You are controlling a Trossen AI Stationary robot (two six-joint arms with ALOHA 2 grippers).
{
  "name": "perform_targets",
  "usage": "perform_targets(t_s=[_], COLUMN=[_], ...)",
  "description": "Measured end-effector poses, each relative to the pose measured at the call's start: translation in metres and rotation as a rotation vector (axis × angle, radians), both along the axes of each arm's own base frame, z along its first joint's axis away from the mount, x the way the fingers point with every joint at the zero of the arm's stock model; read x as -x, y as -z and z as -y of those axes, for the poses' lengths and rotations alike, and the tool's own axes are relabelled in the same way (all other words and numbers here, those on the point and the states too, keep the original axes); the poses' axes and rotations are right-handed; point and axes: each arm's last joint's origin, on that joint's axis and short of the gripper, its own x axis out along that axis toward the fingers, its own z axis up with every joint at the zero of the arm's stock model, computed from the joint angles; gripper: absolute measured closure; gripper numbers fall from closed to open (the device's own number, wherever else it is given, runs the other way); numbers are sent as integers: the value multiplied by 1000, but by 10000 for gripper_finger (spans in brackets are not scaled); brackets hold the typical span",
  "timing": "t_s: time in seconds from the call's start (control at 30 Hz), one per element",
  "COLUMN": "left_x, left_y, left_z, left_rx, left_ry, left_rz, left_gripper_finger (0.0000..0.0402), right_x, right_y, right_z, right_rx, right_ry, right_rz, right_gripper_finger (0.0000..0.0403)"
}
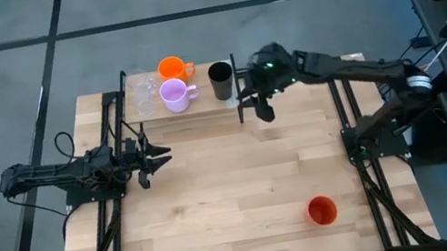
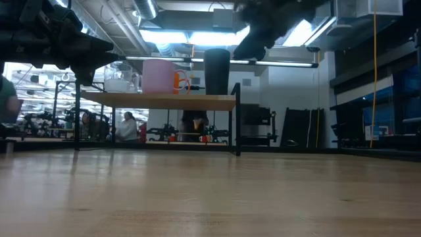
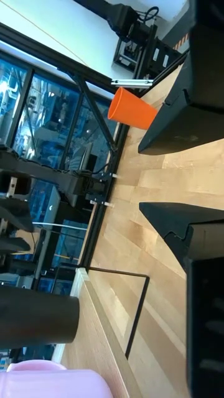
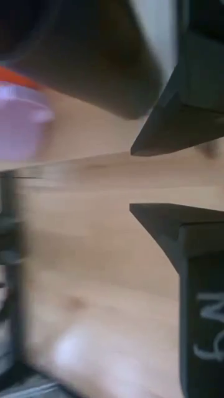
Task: Stack small to large cups/mugs on shelf
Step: Put the black cup on the shelf
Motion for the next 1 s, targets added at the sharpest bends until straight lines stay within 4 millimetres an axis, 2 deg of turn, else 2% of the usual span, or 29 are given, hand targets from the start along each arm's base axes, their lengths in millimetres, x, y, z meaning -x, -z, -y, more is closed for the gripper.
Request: perform_targets(t_s=[0.1, 0.27, 0.47, 0.73, 1.0], left_x=[0, 0, 0, 0, 0], left_y=[0, 0, 0, 0, 0], left_z=[0, 0, 0, 0, 0], left_rx=[0, 0, 0, 0, 0], left_ry=[0, 0, 0, 0, 0], left_rz=[0, 0, 0, 0, 0], left_gripper_finger=[274, 274, 274, 274, 274], right_x=[7, 11, 8, 0, 0], right_y=[19, 41, 40, 57, 54], right_z=[-2, -3, 1, 7, 10], right_rx=[-2, 12, 40, -23, 17], right_ry=[27, 38, 43, 3, -13], right_rz=[154, 240, 308, 278, 316], right_gripper_finger=[269, 269, 269, 269, 269])
